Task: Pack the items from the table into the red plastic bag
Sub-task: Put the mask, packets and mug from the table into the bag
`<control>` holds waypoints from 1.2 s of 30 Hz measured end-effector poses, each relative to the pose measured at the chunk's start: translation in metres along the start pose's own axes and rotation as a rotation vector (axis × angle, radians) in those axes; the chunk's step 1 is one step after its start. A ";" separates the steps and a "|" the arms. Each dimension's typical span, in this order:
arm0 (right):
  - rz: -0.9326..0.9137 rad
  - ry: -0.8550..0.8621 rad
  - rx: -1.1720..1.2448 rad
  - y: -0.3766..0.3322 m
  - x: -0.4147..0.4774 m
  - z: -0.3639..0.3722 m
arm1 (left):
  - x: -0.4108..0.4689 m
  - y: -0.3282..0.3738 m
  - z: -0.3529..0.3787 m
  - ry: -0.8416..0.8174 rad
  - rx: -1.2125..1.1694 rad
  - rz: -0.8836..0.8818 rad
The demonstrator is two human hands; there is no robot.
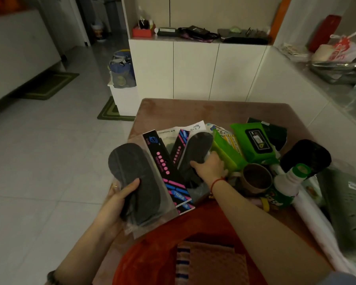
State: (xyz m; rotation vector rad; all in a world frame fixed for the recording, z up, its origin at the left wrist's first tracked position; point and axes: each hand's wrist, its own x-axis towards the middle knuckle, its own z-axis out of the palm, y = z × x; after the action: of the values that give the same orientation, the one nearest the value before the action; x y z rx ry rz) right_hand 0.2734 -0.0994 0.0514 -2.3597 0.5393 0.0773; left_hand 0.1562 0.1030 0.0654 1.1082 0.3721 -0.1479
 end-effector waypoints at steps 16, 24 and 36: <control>-0.190 -0.093 1.459 0.055 -0.110 -0.146 | -0.040 -0.012 0.051 0.015 0.078 0.154; 0.085 -0.133 1.185 0.105 -0.163 -0.102 | -0.088 -0.037 0.105 -0.157 0.037 -0.089; 0.154 -0.200 1.186 0.164 -0.173 -0.115 | -0.105 -0.052 0.051 -0.068 1.059 0.421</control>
State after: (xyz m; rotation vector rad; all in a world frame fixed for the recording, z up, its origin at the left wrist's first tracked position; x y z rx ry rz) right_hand 0.0394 -0.2212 0.0696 -1.1412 0.4711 0.0422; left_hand 0.0541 0.0269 0.0799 2.1913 -0.0454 0.0054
